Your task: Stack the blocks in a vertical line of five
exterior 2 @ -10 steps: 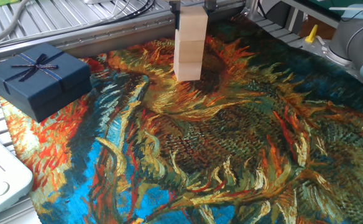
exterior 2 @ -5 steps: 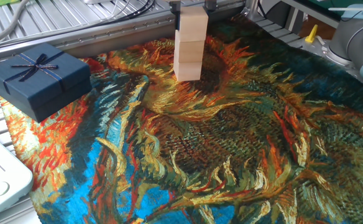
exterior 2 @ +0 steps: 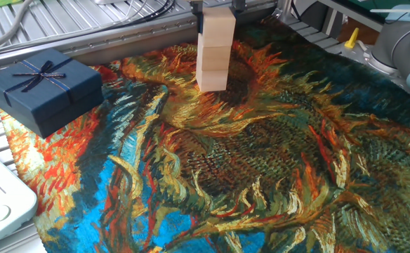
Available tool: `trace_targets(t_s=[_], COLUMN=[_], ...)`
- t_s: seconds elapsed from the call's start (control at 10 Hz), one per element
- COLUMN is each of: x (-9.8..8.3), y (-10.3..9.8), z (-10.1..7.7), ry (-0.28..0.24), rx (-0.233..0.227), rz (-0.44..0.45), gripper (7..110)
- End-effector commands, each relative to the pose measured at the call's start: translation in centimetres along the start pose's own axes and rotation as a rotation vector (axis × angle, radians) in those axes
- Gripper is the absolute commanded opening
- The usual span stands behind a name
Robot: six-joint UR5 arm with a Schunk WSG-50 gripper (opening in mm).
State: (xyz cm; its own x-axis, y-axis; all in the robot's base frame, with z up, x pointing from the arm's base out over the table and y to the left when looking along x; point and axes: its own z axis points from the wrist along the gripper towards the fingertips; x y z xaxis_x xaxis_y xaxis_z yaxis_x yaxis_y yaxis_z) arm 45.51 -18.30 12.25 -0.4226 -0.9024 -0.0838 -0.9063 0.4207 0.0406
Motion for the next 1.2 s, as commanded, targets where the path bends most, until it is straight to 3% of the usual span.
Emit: trace_targets(t_s=[0.0,1.1], x=[-0.3,1.1], y=[0.0,-0.1], z=[-0.2,-0.3], ry=[-0.013,0.041], rx=[-0.002,0.005], rz=[0.008,0.011], gripper=[66,66])
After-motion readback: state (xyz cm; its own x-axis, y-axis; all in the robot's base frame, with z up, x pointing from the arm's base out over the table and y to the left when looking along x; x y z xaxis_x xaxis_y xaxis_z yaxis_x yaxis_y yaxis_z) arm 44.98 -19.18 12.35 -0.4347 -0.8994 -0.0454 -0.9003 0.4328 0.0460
